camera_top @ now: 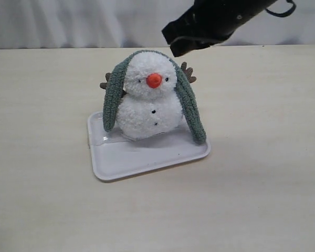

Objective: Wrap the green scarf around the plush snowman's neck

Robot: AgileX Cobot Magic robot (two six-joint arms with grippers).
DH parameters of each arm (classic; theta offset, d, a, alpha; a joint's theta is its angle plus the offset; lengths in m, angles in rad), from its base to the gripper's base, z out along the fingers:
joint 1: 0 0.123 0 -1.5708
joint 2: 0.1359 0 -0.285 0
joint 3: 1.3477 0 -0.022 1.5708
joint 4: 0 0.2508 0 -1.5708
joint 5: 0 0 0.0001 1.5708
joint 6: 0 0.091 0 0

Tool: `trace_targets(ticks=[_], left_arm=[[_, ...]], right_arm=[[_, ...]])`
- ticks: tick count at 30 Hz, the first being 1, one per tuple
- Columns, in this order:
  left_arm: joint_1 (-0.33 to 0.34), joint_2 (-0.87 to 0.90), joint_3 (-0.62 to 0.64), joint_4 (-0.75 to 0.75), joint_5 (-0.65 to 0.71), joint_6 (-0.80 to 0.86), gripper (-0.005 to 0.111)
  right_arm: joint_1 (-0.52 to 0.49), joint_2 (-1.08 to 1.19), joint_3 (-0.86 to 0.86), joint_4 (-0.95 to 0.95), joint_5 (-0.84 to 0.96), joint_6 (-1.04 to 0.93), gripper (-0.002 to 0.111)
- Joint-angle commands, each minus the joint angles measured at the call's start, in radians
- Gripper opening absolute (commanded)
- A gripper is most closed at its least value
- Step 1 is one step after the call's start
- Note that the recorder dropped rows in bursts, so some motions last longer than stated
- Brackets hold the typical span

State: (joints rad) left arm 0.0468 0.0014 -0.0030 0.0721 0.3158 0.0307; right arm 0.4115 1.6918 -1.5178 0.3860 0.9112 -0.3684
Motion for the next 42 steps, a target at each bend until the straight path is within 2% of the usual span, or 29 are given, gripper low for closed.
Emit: trace_targets(ticks=[1, 5, 11, 15, 21, 23, 24, 27, 29, 32, 33, 34, 37, 39, 42], left_arm=[[-0.006, -0.001, 0.003, 0.002, -0.007, -0.001, 0.0], [-0.006, -0.001, 0.003, 0.002, -0.007, -0.001, 0.0], [-0.006, -0.001, 0.003, 0.002, -0.007, -0.001, 0.0], [-0.006, -0.001, 0.003, 0.002, -0.007, -0.001, 0.0], [-0.006, -0.001, 0.003, 0.022, -0.014, 0.003, 0.0], [-0.006, -0.001, 0.003, 0.084, -0.106, -0.014, 0.0], [-0.006, -0.001, 0.003, 0.032, -0.159, -0.031, 0.0], [-0.006, -0.001, 0.003, -0.01, -0.481, -0.091, 0.0], [-0.006, -0.001, 0.003, -0.041, -0.579, -0.239, 0.0], [-0.006, -0.001, 0.003, -0.022, -0.618, -0.446, 0.0], [-0.006, -0.001, 0.003, -0.015, -0.625, -0.466, 0.0], [-0.006, -0.001, 0.003, 0.014, -0.635, -0.492, 0.0], [-0.006, 0.067, 0.003, 0.244, -0.672, -0.672, 0.0], [-0.006, 0.176, 0.003, 0.459, -0.772, -0.827, 0.0], [-0.006, 0.377, 0.003, 0.608, -0.974, -0.832, 0.0]], right_arm=[[0.073, 0.057, -0.004, -0.022, -0.172, -0.001, 0.004], [0.116, 0.119, -0.006, -0.145, -0.232, 0.068, 0.004], [0.114, 0.15, -0.006, -0.401, -0.227, 0.203, 0.004], [0.114, 0.155, -0.004, -0.394, -0.215, 0.189, 0.004], [0.114, 0.14, -0.004, -0.376, -0.341, 0.173, 0.004], [0.114, 0.155, -0.004, -0.376, -0.334, 0.173, 0.004], [0.114, 0.159, -0.004, -0.376, -0.332, 0.173, 0.004], [0.114, 0.162, -0.004, -0.376, -0.334, 0.173, 0.004], [0.114, 0.167, -0.004, -0.376, -0.34, 0.168, 0.004], [0.112, 0.178, -0.004, -0.386, -0.349, 0.167, 0.004], [0.109, 0.18, -0.004, -0.396, -0.359, 0.167, 0.004], [0.11, 0.185, -0.004, -0.398, -0.371, 0.167, 0.004], [0.11, 0.185, -0.004, -0.405, -0.436, 0.167, 0.004], [0.11, 0.185, -0.004, -0.405, -0.49, 0.169, 0.004], [0.11, 0.204, -0.004, -0.386, -0.524, 0.172, 0.004]])
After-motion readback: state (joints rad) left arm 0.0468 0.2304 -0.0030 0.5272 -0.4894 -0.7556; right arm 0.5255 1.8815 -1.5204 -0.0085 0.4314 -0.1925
